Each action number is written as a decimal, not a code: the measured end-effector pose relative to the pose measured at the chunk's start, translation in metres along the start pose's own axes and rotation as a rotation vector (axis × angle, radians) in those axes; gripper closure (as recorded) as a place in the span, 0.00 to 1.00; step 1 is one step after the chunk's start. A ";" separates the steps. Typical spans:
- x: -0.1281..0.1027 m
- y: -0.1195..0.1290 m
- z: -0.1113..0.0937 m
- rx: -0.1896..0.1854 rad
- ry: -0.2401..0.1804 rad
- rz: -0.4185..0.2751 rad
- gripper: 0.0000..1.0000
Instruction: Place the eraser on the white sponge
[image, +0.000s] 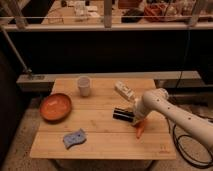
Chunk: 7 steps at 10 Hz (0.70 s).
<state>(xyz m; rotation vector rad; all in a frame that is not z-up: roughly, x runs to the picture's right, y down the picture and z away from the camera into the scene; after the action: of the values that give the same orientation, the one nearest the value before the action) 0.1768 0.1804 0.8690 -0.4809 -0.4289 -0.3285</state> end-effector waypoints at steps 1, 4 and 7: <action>0.000 0.000 0.000 -0.003 -0.006 0.002 0.75; -0.005 -0.004 -0.013 -0.018 -0.014 0.001 0.95; -0.005 -0.003 -0.014 -0.029 -0.033 -0.002 0.95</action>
<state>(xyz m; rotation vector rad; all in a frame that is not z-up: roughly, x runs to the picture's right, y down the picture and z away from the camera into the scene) 0.1754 0.1720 0.8569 -0.5144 -0.4570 -0.3295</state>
